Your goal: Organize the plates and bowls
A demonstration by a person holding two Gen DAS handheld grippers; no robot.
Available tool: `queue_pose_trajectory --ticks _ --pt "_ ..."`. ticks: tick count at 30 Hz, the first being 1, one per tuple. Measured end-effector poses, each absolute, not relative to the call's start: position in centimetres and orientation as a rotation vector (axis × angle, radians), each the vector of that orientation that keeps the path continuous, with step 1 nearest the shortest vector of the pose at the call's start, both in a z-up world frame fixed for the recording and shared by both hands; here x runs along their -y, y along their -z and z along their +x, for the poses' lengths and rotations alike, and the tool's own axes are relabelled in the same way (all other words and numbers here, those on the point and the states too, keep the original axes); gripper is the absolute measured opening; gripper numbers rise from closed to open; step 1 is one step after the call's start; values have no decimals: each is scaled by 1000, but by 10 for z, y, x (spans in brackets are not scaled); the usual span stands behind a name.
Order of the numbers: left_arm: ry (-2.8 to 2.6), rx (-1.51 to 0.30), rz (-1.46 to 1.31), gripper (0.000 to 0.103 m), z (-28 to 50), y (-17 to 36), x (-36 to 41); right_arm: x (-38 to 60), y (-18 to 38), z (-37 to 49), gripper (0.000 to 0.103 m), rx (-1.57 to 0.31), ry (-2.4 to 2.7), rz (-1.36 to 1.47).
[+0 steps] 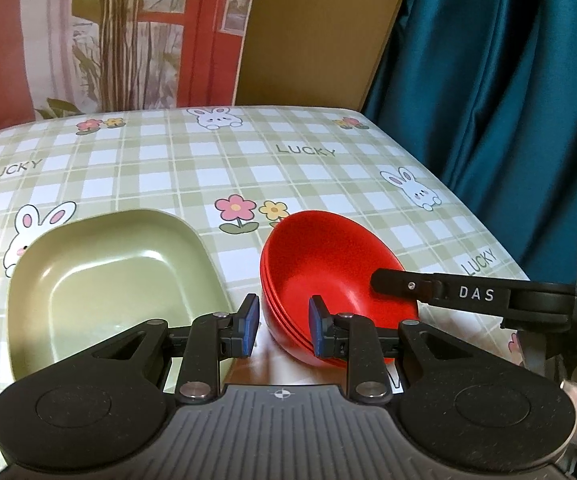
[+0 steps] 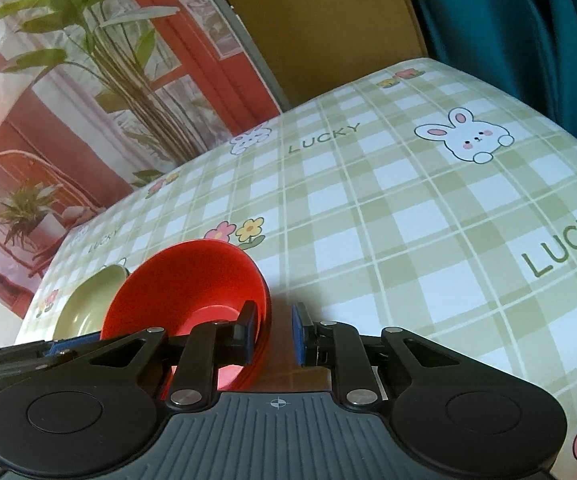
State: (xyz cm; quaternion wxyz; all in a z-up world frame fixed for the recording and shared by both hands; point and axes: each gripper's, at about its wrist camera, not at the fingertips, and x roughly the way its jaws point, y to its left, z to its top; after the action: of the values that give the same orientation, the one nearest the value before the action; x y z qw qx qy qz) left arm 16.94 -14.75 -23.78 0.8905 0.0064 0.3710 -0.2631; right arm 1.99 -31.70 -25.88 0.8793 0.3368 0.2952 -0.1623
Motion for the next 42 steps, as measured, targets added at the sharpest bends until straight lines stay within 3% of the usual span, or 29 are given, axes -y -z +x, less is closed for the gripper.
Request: queue_pose_trajectory --ticks 6,24,42 --pt "575 -759 16 27 166 239 149 313 256 21 14 -625 337 699" --pt "554 -690 -49 27 169 215 127 297 198 50 17 -594 313 617" --pt "456 -622 -118 27 195 176 30 217 122 146 18 -572 141 402"
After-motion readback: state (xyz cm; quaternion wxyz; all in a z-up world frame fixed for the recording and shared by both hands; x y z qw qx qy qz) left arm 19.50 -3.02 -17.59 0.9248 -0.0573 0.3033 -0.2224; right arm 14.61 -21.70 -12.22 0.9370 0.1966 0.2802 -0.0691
